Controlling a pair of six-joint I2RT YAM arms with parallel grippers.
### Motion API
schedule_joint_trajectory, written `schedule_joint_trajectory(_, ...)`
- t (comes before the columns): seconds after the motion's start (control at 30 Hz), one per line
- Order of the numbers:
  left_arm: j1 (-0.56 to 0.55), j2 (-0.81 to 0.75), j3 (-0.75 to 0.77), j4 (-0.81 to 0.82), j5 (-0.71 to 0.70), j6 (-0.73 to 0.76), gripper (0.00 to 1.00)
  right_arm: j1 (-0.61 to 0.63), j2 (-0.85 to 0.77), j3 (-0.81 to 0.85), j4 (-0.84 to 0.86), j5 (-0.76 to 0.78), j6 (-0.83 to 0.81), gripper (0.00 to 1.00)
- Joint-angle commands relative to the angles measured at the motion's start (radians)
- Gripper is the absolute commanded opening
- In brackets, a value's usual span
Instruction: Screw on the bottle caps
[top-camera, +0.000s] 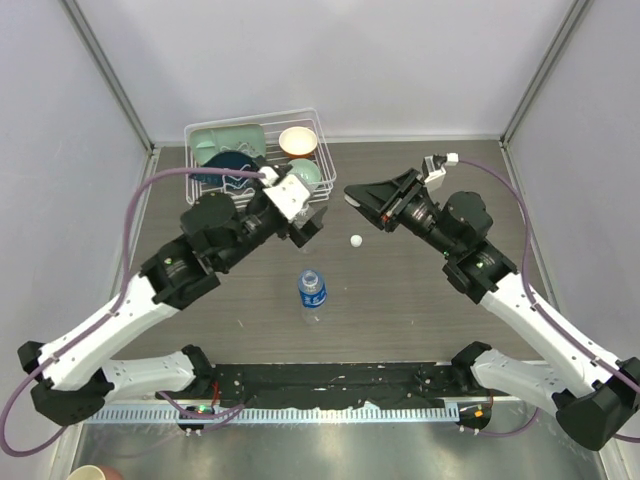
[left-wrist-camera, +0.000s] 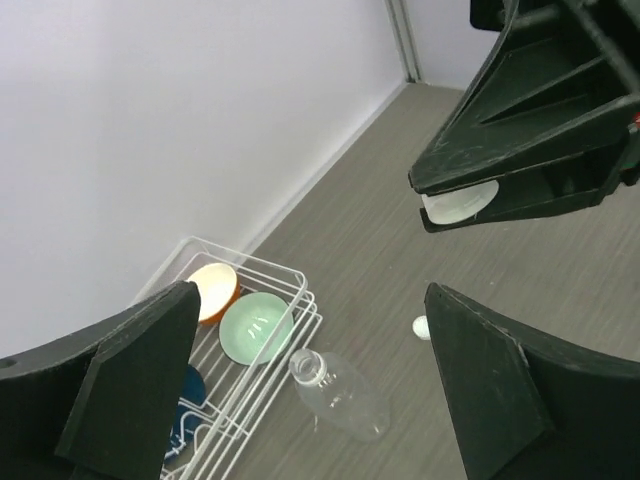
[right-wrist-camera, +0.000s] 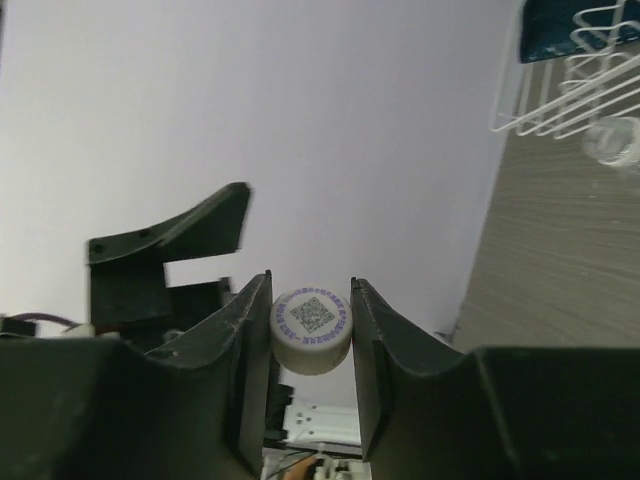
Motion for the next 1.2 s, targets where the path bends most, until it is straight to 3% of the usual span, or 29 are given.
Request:
schedule_joint_trajectory(0.0,0.017,-0.043,0.169,-0.377,0.090,-0.166,1.00,0.004,-0.010,0.098,-0.250,0.107,-0.196,0.01)
schedule_joint_trajectory(0.03,0.020,-0.031,0.216,-0.541,0.179,-0.233,1.00,0.004,-0.010,0.115,-0.287,0.125,-0.257,0.01)
schedule_joint_trajectory(0.13,0.041,-0.035,0.182,-0.736,0.360,-0.309,1.00,0.004,-0.015,0.176,-0.389,0.197,-0.353,0.01)
schedule_joint_trajectory(0.2,0.049,-0.081,0.040,-0.722,0.439,-0.326,1.00,0.004,-0.021,0.216,-0.427,0.228,-0.393,0.02)
schedule_joint_trajectory(0.3,0.058,-0.141,-0.097,-0.647,0.434,-0.332,1.00,0.002,-0.036,0.257,-0.467,0.278,-0.439,0.03)
schedule_joint_trajectory(0.4,0.087,-0.128,-0.159,-0.582,0.453,-0.364,1.00,0.004,-0.058,0.267,-0.478,0.305,-0.459,0.04)
schedule_joint_trajectory(0.7,0.142,-0.086,-0.265,-0.355,0.362,-0.444,0.99,0.002,-0.069,0.245,-0.464,0.291,-0.467,0.05)
schedule_joint_trajectory(1.17,0.149,-0.017,-0.345,-0.254,0.411,-0.559,0.91,0.004,-0.144,0.198,-0.485,0.325,-0.499,0.04)
